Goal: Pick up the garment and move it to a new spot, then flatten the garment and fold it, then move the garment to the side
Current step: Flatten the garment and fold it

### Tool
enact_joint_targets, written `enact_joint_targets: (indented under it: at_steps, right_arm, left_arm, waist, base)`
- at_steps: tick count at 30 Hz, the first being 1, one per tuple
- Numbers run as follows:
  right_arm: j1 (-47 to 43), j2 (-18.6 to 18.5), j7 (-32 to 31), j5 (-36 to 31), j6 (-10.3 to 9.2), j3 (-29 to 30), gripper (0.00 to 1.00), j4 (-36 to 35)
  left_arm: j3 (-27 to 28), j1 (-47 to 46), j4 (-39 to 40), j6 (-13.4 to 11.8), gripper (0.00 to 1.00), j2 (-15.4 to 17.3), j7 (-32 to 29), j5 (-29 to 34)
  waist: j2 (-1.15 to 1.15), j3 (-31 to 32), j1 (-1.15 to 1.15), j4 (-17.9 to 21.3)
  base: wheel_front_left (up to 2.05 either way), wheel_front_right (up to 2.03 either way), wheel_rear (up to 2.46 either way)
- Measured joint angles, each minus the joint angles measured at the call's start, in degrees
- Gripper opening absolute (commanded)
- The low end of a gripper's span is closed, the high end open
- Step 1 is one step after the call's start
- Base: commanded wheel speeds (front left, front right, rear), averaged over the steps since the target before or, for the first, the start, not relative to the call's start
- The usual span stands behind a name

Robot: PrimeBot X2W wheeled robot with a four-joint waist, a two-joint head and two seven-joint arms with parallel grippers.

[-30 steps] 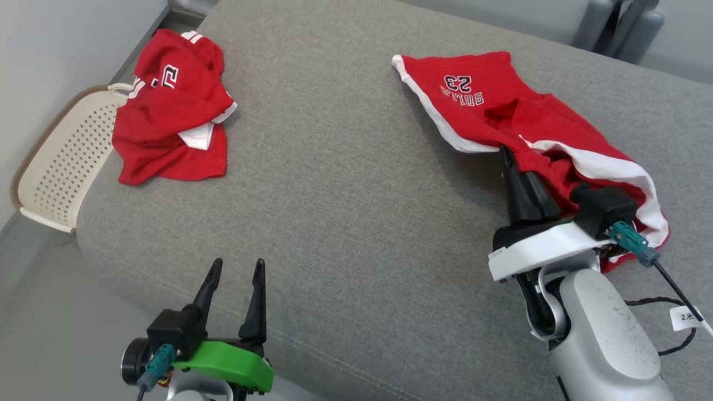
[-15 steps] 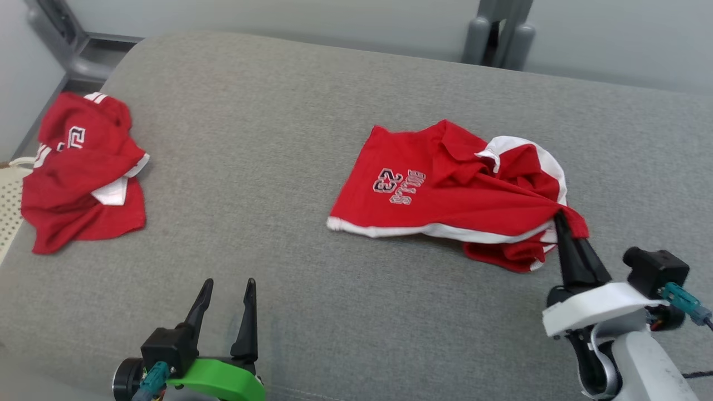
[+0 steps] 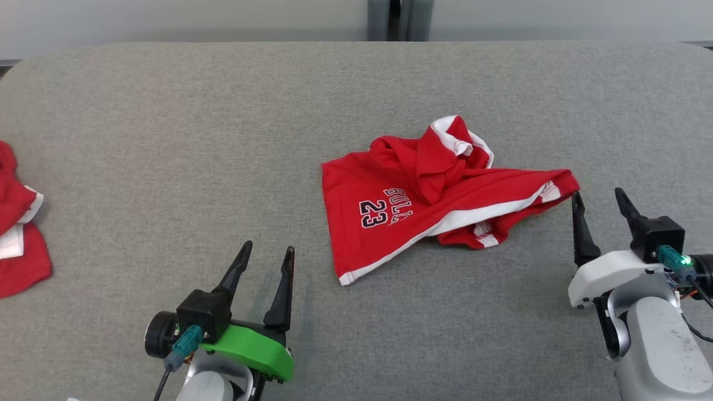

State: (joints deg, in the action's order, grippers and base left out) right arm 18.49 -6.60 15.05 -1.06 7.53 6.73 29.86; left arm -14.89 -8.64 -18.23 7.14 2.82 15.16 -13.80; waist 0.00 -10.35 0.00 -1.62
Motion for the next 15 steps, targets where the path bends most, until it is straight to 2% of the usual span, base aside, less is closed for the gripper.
enact_joint_targets:
  at_steps: [6, 11, 15]
  right_arm:
    - [-3.5, 2.4, 0.0, -3.2, 0.00, 6.4, 1.00, -2.8]
    - [-6.5, 3.4, 0.0, -3.0, 0.00, 6.5, 1.00, -5.4]
    - [-7.5, 3.6, 0.0, -2.4, 0.00, 5.8, 1.00, -6.2]
  left_arm:
    - [-2.6, 0.2, -1.2, 0.2, 1.00, 0.0, 0.0, -1.8]
    - [-9.4, 0.6, -2.4, 0.2, 1.00, 0.0, 0.0, -7.0]
    - [-12.8, 0.1, -3.6, 0.2, 1.00, 0.5, 0.0, -8.0]
  waist:
    - [0.00, -0.2, 0.00, 2.7]
    - [0.00, -0.2, 0.00, 4.3]
    - [0.00, -0.7, 0.00, 4.9]
  base:
    - [0.00, 0.00, 0.00]
    - [0.00, 0.00, 0.00]
    - [0.00, 0.00, 0.00]
